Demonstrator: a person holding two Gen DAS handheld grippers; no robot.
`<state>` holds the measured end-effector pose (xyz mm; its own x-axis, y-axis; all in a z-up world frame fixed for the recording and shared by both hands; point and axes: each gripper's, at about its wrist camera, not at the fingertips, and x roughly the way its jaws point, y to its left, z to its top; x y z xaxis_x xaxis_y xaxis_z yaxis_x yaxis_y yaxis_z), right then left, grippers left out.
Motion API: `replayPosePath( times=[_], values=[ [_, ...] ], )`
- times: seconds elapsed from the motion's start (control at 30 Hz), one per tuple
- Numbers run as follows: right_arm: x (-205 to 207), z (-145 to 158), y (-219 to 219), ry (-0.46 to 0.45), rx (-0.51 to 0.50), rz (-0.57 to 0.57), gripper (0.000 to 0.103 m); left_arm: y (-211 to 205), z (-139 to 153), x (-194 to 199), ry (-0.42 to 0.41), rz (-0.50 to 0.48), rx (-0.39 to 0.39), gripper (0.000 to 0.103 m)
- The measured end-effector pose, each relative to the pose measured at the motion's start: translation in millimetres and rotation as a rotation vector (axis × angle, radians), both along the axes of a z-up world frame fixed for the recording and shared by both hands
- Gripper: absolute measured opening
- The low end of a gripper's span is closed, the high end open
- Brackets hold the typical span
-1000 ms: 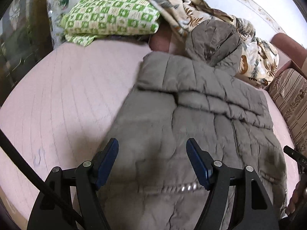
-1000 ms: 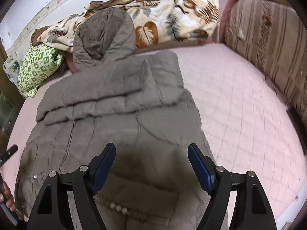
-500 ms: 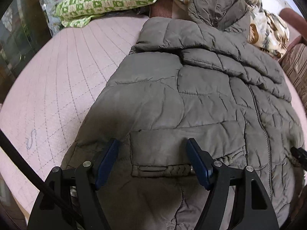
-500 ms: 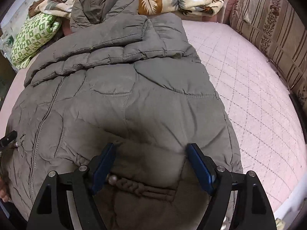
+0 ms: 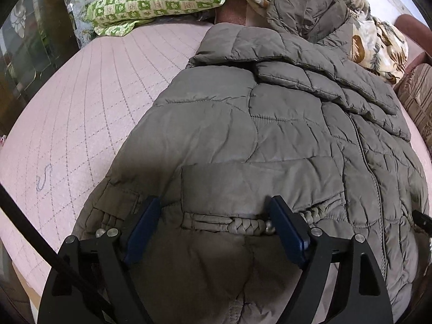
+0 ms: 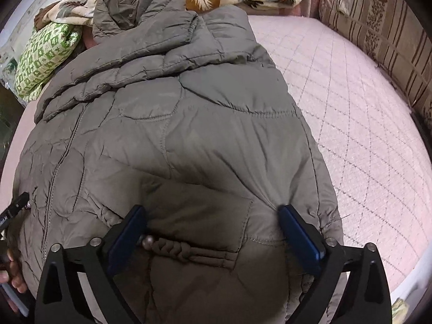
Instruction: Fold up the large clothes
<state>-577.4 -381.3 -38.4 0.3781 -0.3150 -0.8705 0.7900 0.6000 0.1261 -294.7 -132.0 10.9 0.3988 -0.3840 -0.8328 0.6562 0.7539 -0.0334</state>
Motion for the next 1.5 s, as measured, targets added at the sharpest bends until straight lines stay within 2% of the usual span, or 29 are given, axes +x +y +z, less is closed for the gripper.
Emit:
replayPosePath(
  times=[0.13,0.3,0.4,0.47,0.53,0.57,0.63,0.7,0.8,0.87,0.93,1.03,1.17,1.3,1.5],
  values=[
    [1.0,-0.6,-0.6,0.010,0.010,-0.005,0.102,1.6,-1.4,-1.5,-0.005,-0.010,0.002,0.084],
    [4.0,-1.2,-1.2,0.037,0.010,-0.019,0.102,0.6,6.1,2.0,0.030,-0.022,0.018,0.084],
    [7.2,5.3,-0.1,0.036,-0.003,-0.035,0.102,2.3,14.6,1.1,-0.027,-0.021,-0.055,0.084],
    [7.1,15.3,4.6,0.002,-0.028,-0.026,0.102,1.1,17.2,-0.6,-0.067,-0.019,-0.073,0.084],
    [2.0,30.9,10.1,-0.078,-0.063,-0.022,0.102,-3.3,25.6,2.5,-0.033,-0.018,-0.108,0.084],
    [0.3,38.8,12.9,-0.106,-0.085,-0.019,0.102,-3.3,31.5,2.7,-0.017,-0.030,-0.155,0.084],
    [0.2,50.3,18.3,-0.150,-0.117,-0.021,0.102,-3.5,38.4,-0.2,-0.021,-0.027,-0.205,0.086],
    [2.7,55.2,23.9,-0.170,-0.137,-0.018,0.102,-9.3,36.9,-3.6,-0.005,-0.049,-0.203,0.086],
    [14.3,50.9,34.6,-0.130,-0.164,0.014,0.102,-20.9,26.6,-5.9,0.029,-0.085,-0.146,0.086],
    [24.3,48.8,40.0,-0.109,-0.188,0.029,0.102,-24.4,23.5,-7.4,0.036,-0.095,-0.136,0.086],
    [28.4,49.1,43.0,-0.103,-0.209,0.047,0.102,-23.4,24.3,-12.7,0.014,-0.115,-0.144,0.086],
    [33.0,47.2,50.2,-0.109,-0.217,0.077,0.102,-21.8,24.3,-25.7,-0.080,-0.128,-0.118,0.086],
    [34.5,42.6,55.7,-0.102,-0.231,0.088,0.102,-23.7,26.4,-29.3,-0.108,-0.146,-0.122,0.086],
    [25.7,35.7,55.4,-0.127,-0.191,0.069,0.102,-22.4,29.3,-31.1,-0.134,-0.156,-0.123,0.086],
    [18.6,33.3,57.8,-0.153,-0.171,0.051,0.102,-15.7,34.9,-25.7,-0.124,-0.140,-0.154,0.086]
  ],
)
